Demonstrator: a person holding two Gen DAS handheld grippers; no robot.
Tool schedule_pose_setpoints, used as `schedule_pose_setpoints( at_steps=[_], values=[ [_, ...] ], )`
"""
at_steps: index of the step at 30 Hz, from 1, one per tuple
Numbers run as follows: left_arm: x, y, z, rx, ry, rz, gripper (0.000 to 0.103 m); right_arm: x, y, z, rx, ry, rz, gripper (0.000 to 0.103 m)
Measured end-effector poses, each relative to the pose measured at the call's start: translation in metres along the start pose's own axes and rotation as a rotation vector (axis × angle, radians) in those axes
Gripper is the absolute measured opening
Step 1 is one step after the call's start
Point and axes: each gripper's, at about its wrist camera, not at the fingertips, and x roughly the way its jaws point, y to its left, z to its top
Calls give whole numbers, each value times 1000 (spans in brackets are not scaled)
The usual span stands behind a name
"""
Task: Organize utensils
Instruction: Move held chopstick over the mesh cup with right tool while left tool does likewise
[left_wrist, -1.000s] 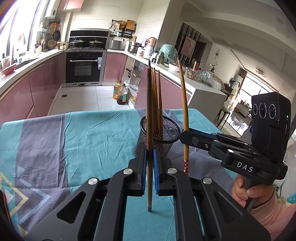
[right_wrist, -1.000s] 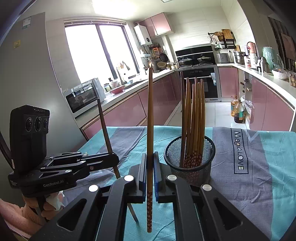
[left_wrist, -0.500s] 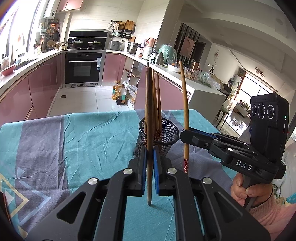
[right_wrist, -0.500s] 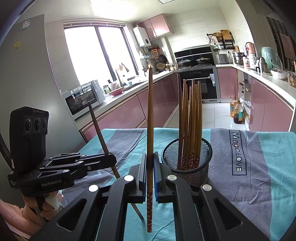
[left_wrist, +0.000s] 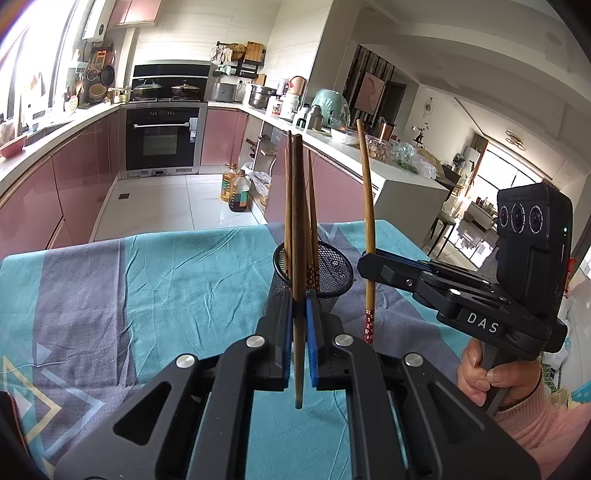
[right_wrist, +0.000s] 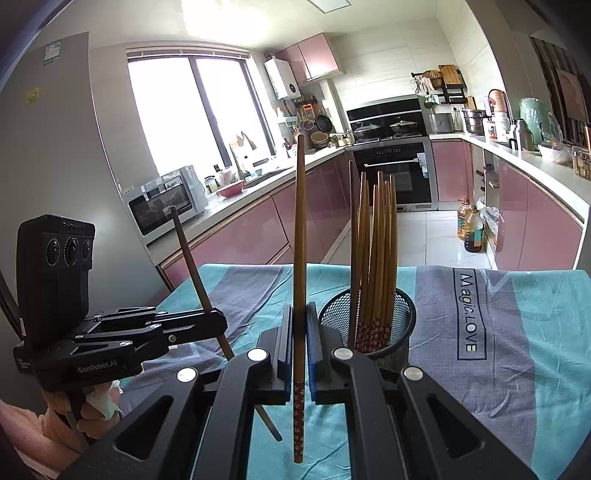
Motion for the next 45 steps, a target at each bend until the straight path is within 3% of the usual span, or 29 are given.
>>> schedule_pose_setpoints(
  at_steps=[45],
  values=[
    [-17,-11,17,50,-47,-29,7,0,-4,13,-2,-34,-2,6]
  ],
)
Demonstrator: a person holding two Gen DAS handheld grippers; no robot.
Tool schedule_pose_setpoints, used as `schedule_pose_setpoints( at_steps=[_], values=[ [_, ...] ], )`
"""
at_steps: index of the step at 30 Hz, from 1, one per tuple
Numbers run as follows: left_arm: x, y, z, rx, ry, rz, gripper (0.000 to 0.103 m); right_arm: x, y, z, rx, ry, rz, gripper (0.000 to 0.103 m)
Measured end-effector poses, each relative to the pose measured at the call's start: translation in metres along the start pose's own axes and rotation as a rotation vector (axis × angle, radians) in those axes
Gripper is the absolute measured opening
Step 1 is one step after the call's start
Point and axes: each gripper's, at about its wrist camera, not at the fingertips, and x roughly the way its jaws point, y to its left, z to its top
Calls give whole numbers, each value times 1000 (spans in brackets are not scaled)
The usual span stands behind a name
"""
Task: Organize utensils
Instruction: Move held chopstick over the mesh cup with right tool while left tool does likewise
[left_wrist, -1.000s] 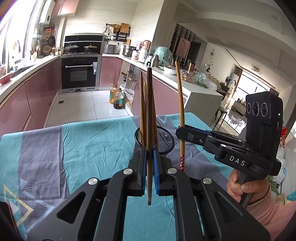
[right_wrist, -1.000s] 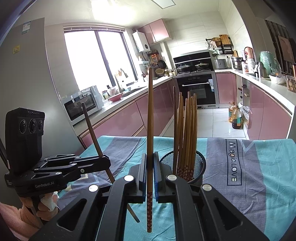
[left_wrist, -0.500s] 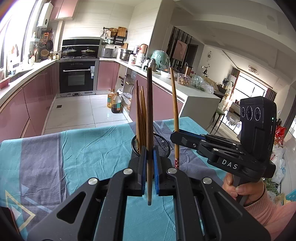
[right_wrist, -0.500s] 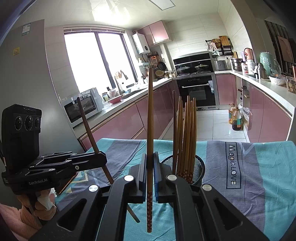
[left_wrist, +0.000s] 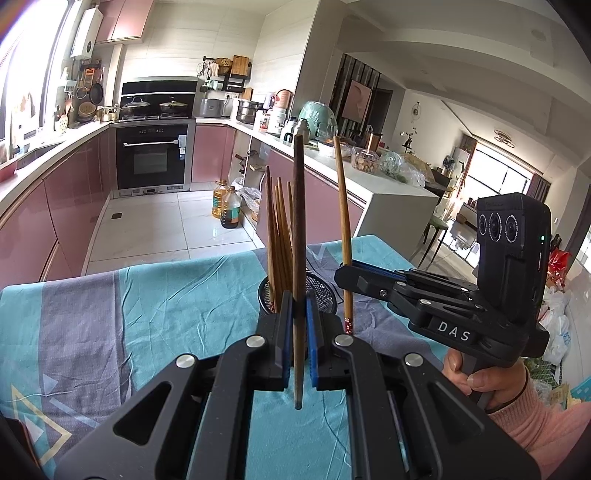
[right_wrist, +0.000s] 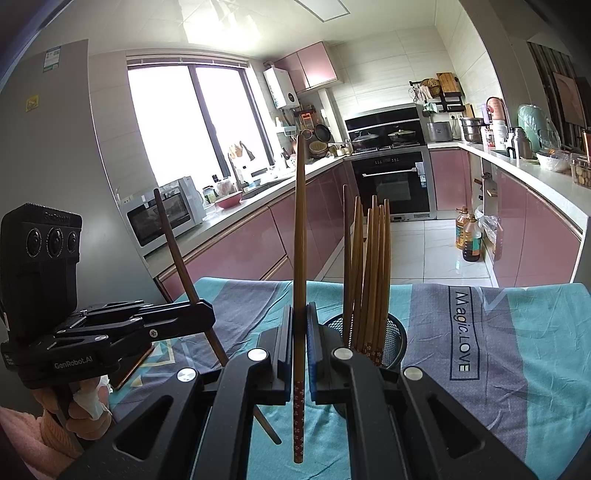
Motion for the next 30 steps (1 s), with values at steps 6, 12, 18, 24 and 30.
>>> schedule_pose_setpoints(
  at_steps=[6,12,18,24,30],
  values=[
    [-1,-1,1,-1,0,-6,7,-1,-1,0,0,-2,-1,6],
    [-1,-2,4,3,-4,-10,7,1,-1,4,4,-5,-4,6],
    [-2,-4,7,7,-9,-15,7,3,-2,7,7,-10,-7,6],
    [-4,-5,9,9,-12,-20,7,3,-3,6,8,-12,-8,6],
    [-5,-5,9,11,-14,-19,7,4,-4,7,9,-12,-10,6]
  ],
)
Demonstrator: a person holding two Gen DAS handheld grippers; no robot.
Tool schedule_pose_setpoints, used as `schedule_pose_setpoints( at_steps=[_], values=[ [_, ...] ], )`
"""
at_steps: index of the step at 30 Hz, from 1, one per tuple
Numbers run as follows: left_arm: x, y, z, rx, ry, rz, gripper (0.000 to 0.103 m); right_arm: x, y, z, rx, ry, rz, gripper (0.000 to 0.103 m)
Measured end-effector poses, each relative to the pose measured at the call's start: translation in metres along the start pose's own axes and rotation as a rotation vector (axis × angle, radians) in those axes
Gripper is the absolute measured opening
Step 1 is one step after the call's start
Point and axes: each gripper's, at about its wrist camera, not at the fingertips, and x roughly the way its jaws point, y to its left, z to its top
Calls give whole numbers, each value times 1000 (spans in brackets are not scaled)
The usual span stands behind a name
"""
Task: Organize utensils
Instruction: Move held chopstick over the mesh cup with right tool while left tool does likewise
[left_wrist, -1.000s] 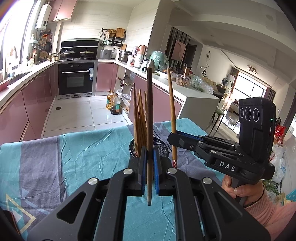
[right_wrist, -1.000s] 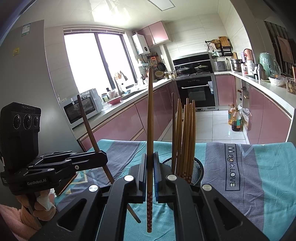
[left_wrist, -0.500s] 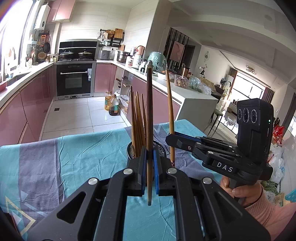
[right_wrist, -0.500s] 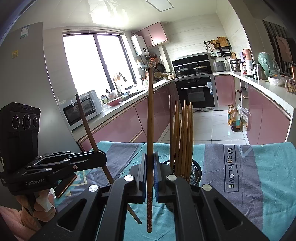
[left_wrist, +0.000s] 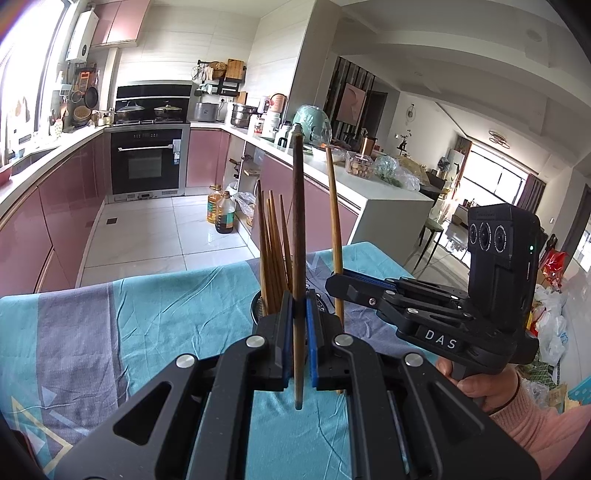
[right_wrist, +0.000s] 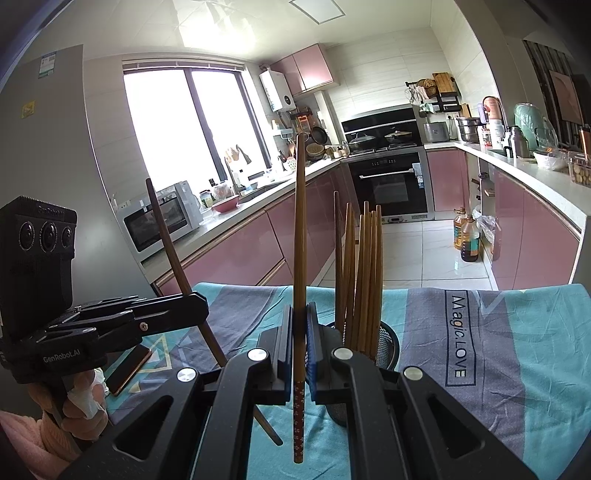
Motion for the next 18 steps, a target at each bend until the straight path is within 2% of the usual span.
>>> schedule_pose_setpoints(
  at_steps=[18],
  values=[
    [-6,-9,11,27,-13,-5,7,2,-4,4,4,-5,0,6]
  ],
)
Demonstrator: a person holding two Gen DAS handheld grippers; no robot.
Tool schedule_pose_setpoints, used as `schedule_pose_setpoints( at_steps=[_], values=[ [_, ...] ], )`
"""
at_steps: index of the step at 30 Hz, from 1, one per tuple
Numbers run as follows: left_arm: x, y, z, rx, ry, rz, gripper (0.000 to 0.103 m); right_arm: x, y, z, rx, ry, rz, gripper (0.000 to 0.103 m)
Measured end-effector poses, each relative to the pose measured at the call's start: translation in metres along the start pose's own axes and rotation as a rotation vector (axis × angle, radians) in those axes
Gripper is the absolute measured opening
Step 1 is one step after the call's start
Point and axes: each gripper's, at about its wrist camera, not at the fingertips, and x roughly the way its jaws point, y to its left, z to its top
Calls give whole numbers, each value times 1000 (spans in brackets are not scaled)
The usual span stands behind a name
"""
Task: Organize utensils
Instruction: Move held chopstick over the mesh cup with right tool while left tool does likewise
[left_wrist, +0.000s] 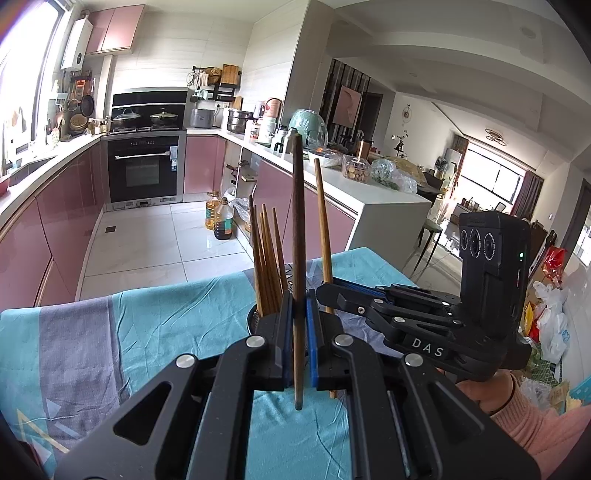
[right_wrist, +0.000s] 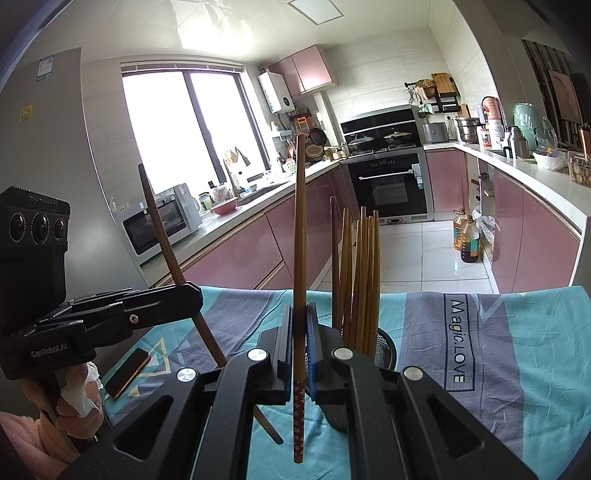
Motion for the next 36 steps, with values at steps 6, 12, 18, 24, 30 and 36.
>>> schedule_pose_setpoints(
  at_steps=[6,12,18,24,30,36],
  values=[
    [-1,2,2,1,-3,0,7,2,0,2,3,-2,1,6],
    [-3,2,4,4,-9,-3,7,2,0,7,6,-8,0,6],
    [-7,2,7,8,-14,-6,7,3,1,10,8,-18,-2,6],
    [-9,2,8,7,-17,-11,7,2,0,10,9,-20,0,6],
    [-13,2,9,11,-22,-14,7,3,0,11,7,-24,1,6],
    [-17,3,11,13,-27,-19,7,3,2,14,3,-28,5,6]
  ],
)
